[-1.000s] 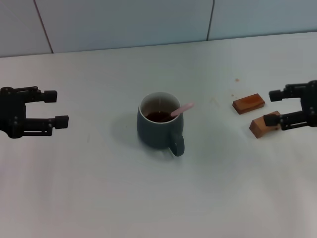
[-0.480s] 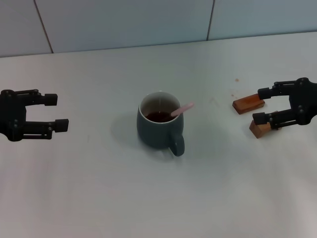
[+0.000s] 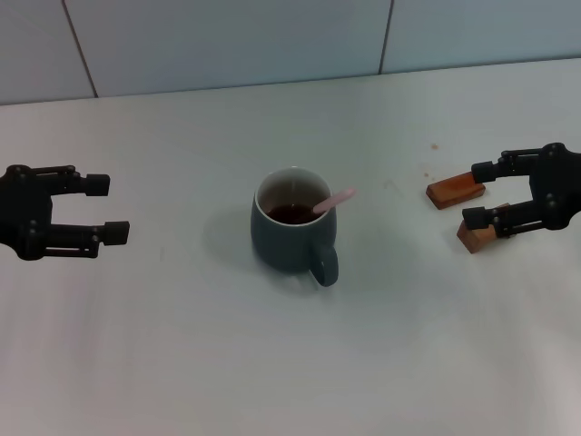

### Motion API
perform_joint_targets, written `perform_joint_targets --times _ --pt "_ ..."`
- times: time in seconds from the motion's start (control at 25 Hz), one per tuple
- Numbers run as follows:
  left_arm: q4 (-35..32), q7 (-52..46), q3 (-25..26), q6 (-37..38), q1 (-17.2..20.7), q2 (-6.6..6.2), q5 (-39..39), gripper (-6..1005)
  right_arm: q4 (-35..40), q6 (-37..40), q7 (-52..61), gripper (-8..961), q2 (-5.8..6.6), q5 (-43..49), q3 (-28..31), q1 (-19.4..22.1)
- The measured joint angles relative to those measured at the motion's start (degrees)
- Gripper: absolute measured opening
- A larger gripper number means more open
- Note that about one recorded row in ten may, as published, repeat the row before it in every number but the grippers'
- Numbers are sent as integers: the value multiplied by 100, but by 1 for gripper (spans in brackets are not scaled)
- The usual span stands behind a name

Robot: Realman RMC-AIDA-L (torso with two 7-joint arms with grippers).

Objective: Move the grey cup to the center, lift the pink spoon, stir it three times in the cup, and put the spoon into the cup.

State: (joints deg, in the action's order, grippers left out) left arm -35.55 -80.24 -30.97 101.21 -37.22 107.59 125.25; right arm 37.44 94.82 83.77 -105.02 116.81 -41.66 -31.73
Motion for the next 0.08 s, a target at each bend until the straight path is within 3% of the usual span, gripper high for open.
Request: perform_joint_targets --times 0.08 --pt "-4 -6 -15 1 -4 1 0 829 0 13 0 829 0 0 2 0"
